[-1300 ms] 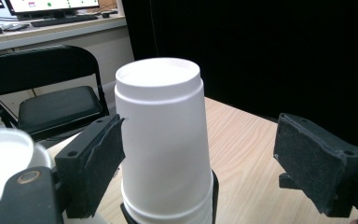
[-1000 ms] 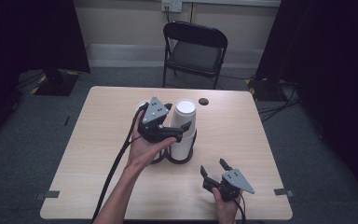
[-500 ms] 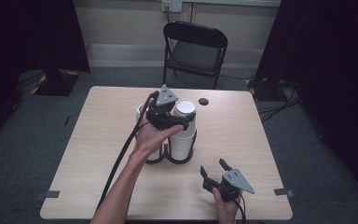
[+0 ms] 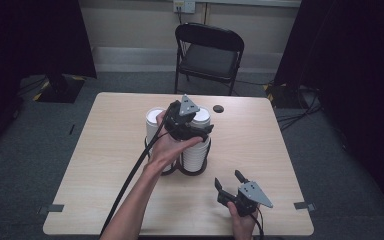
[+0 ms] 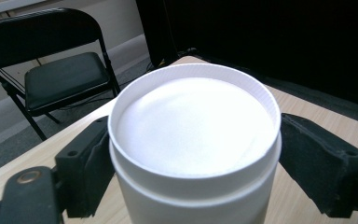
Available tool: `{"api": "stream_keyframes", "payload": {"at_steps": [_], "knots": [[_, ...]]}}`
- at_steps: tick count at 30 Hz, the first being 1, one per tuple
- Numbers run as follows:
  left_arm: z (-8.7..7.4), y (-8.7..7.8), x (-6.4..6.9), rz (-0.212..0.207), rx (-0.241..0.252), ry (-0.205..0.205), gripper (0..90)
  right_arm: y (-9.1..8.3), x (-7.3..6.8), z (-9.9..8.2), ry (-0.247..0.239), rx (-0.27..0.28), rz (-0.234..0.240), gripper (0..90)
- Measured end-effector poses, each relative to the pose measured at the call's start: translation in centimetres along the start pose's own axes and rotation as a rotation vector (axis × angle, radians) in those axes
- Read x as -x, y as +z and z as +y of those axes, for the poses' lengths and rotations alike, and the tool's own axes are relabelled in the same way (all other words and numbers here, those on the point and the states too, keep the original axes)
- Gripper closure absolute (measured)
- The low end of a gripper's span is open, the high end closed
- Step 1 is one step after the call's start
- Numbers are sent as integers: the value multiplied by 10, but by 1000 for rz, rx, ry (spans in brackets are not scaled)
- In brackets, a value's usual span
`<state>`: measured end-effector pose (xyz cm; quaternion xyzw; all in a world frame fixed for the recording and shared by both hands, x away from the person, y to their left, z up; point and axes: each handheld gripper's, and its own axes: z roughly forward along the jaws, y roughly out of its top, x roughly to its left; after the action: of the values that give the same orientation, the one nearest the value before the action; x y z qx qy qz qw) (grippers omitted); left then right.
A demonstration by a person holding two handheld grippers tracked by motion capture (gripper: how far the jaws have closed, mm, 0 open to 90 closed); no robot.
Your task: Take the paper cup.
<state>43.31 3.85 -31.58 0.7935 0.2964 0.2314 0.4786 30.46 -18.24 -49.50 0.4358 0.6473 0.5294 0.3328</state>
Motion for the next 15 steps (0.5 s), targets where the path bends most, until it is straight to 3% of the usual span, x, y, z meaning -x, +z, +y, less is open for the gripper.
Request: {"api": "stream_keyframes", "payload": {"at_steps": [10, 15], "knots": [[-2, 4, -2, -8, -28, 1, 157, 0, -1, 0, -3, -2, -2, 215], [-5, 10, -1, 2, -65, 27, 166, 0, -1, 0, -4, 0, 0, 215]]}}
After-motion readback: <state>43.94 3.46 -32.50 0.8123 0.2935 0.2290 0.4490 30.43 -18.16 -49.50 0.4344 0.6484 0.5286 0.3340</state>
